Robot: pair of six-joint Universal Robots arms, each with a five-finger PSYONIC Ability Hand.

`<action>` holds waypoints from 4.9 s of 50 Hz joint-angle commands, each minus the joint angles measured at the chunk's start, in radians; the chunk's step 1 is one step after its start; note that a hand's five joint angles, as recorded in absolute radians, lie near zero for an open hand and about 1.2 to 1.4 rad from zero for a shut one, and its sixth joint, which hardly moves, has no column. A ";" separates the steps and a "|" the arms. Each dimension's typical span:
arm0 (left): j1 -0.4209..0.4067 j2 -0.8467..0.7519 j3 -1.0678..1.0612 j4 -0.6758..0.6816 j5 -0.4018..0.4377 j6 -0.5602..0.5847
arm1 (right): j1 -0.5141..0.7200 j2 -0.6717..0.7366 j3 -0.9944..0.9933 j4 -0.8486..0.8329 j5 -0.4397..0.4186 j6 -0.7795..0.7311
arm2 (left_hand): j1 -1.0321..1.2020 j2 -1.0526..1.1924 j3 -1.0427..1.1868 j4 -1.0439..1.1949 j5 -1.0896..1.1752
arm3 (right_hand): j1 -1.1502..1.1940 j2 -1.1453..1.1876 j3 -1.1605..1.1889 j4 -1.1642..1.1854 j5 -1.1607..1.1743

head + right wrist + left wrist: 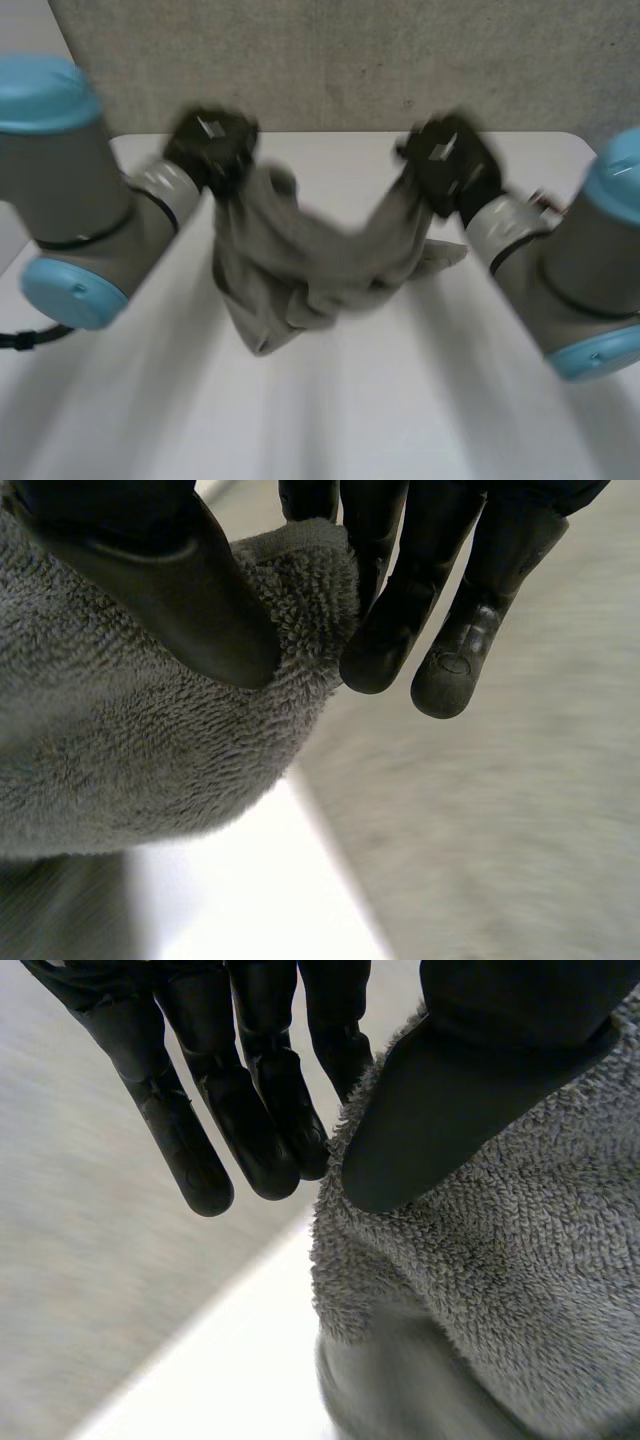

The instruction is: Fold the towel.

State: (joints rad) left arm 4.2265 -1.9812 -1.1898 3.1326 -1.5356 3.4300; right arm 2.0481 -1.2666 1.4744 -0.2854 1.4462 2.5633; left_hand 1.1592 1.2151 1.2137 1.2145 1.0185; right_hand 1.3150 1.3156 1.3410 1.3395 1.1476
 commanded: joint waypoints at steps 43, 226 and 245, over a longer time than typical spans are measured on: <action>0.099 0.273 -0.608 0.155 0.097 -0.126 | -0.143 -0.189 0.323 0.207 -0.259 -0.102 | -0.646 -0.702 -0.701 -0.702 -0.680 | -1.140 -1.141 -1.166 -1.165 -1.148; 0.179 0.103 0.011 0.118 -0.043 0.014 | -0.304 -0.138 -0.136 -0.106 -0.157 0.571 | 0.237 0.181 0.183 0.182 0.203 | 0.081 0.081 0.055 0.057 0.074; 0.345 0.160 -0.806 0.204 0.031 -0.149 | -0.485 0.015 0.285 0.434 -0.405 -0.388 | -0.054 -0.110 -0.108 -0.109 -0.087 | 0.081 0.081 0.055 0.057 0.074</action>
State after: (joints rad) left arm 4.5538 -1.8260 -1.8427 3.3248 -1.5486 3.2952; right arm 1.6079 -1.2641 1.6448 0.1150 1.0434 2.3588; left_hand 1.1778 1.2010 1.2009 1.2041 1.0205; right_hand 1.3388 1.3454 1.3431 1.3382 1.1860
